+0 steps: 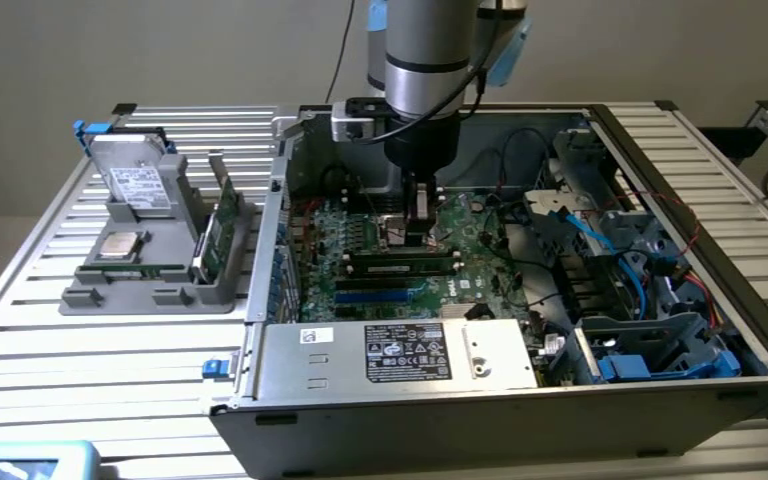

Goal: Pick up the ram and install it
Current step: 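Press down the ram until it locks into place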

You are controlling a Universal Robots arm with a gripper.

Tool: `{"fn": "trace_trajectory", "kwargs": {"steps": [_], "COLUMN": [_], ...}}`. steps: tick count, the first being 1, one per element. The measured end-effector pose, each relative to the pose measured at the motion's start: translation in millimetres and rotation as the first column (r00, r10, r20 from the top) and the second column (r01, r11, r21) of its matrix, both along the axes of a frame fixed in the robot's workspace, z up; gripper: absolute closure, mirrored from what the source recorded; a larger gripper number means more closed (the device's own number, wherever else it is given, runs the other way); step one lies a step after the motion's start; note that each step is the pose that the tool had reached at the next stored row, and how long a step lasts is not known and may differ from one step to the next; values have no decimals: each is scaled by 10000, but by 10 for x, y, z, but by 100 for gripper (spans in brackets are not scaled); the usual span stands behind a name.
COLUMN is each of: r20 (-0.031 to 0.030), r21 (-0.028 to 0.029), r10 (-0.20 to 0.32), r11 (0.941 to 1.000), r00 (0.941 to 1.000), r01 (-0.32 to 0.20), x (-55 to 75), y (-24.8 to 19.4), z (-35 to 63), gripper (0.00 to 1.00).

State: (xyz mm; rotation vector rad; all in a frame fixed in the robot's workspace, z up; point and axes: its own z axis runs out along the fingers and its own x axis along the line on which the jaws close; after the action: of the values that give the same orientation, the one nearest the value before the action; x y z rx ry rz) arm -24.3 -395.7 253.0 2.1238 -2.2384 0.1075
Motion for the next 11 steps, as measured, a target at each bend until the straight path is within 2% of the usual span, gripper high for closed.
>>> {"fn": "trace_trajectory", "kwargs": {"steps": [11], "r20": [-1], "r21": [5], "r10": [-53], "r11": [10000], "r00": [10000], "r01": [53], "x": [0], "y": [-1], "z": [-1], "gripper": [89]}}
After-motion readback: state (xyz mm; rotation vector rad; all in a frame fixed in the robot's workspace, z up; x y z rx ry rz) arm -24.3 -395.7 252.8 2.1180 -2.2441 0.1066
